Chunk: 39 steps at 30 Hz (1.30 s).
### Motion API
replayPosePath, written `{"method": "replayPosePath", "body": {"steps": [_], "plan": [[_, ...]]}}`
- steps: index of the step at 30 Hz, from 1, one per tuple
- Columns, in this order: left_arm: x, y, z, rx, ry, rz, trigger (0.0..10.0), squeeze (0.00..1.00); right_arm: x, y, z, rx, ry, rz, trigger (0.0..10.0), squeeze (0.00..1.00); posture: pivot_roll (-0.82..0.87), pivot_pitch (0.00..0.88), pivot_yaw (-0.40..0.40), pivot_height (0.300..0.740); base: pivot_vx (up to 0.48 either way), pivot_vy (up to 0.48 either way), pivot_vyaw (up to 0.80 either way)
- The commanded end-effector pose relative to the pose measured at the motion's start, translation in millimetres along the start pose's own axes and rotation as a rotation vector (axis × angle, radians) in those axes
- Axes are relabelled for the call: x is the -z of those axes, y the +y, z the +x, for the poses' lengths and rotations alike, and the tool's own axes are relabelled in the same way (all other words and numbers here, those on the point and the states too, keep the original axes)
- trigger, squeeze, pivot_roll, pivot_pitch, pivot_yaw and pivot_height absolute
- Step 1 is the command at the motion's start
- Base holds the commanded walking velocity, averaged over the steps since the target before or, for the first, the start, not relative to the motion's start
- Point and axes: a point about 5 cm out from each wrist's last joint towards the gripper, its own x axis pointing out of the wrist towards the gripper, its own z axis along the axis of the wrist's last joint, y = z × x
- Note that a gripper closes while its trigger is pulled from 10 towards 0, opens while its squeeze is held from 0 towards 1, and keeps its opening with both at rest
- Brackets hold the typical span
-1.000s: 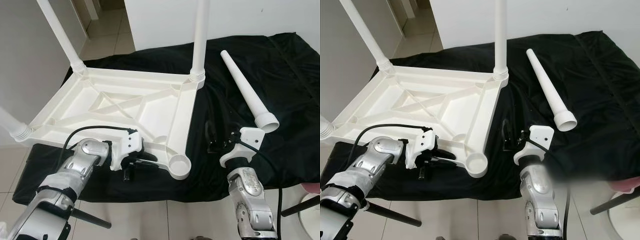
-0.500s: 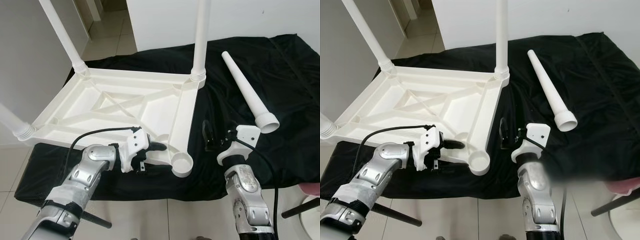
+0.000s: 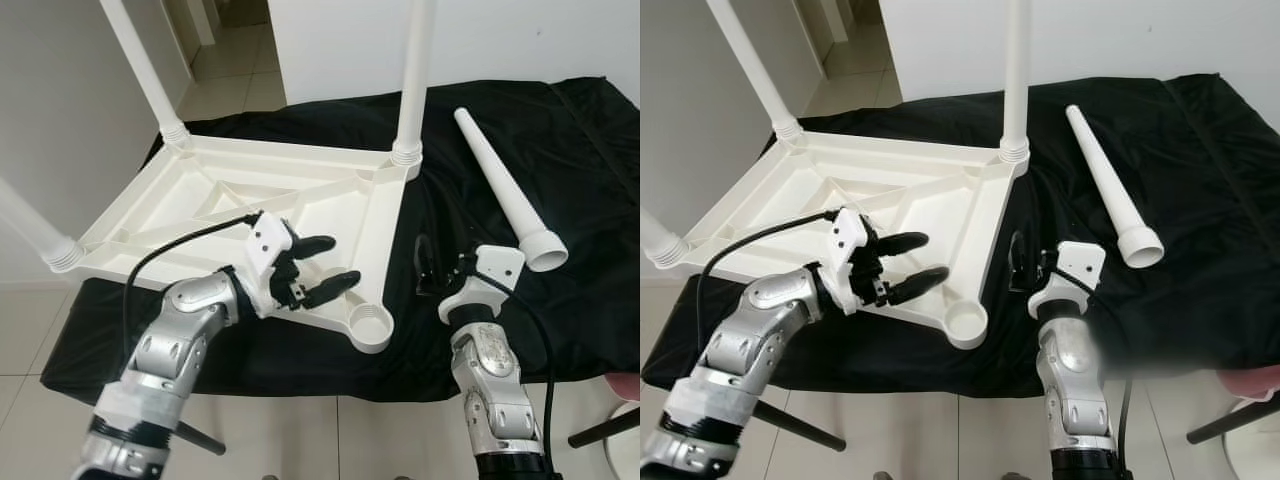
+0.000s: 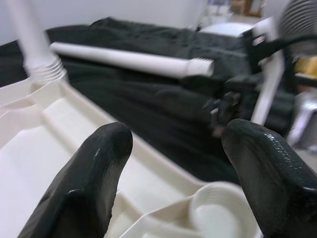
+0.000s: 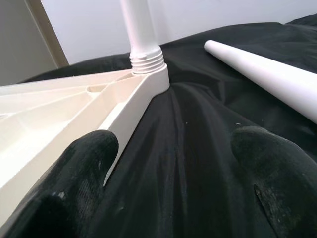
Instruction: Building children table
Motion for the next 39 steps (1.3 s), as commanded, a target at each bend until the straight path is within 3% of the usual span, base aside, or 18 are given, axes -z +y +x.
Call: {"method": "replayPosePath", "body": {"steps": [1,5,6,7,8,11,17,18,24,29,39], "plan": [[-2,4.9,-3.6,-0.121,-0.002,-0.002,10.0,0.00,4,-0.2,-0.2,0.030,0.016,-0.001,10.0,0.00,-0.06,0.055,0.113,0.740,0.000,0.000,0.00],[-2,3.9,-1.5,-0.135,-0.015,-0.018,10.0,0.00,6,-1.9,-0.6,0.042,0.022,0.001,10.0,0.00,-0.06,0.054,0.110,0.740,0.000,0.000,0.00],[-4,1.2,2.5,-0.163,-0.039,-0.030,10.0,0.00,7,-6.1,-0.9,0.073,0.026,-0.010,10.0,0.61,-0.06,0.052,0.106,0.740,0.000,0.000,0.00],[-4,1.2,2.5,-0.163,-0.039,-0.030,10.0,0.00,7,-6.1,-0.9,0.073,0.026,-0.010,10.0,0.61,-0.06,0.052,0.106,0.740,0.000,0.000,0.00],[-4,-1.4,7.1,-0.211,-0.070,-0.050,10.0,0.00,7,-11.1,-1.0,0.105,0.021,-0.028,10.0,1.00,-0.07,0.052,0.102,0.740,0.000,0.000,0.00],[-4,-5.5,14.9,-0.307,-0.114,-0.106,10.0,0.00,7,-19.5,-0.1,0.160,0.013,-0.023,10.0,1.00,-0.07,0.051,0.100,0.740,0.000,0.000,0.00],[-7,-11.5,25.0,-0.356,-0.165,-0.150,10.0,0.00,10,-30.4,-1.8,0.266,0.020,0.054,10.0,0.97,-0.07,0.047,0.094,0.740,0.000,0.000,0.00],[-8,-13.6,27.4,-0.357,-0.176,-0.158,10.0,0.00,11,-34.5,-4.1,0.305,0.020,0.071,10.0,0.00,-0.07,0.052,0.097,0.740,0.000,0.000,0.00],[-10,-16.1,29.5,-0.355,-0.182,-0.165,10.0,0.00,13,-40.1,-7.8,0.353,0.023,0.105,10.0,0.00,-0.08,0.051,0.106,0.740,0.000,0.000,0.00],[-11,-17.7,33.0,-0.359,-0.168,-0.160,10.0,0.00,16,-56.9,-13.1,0.462,0.008,0.151,10.0,0.00,-0.08,0.065,0.136,0.740,0.000,0.000,0.00],[-10,-18.2,33.3,-0.348,-0.147,-0.154,10.0,0.00,13,-61.7,-15.3,0.501,-0.017,0.164,10.0,0.00,-0.07,0.072,0.163,0.740,0.000,0.000,0.00]]}}
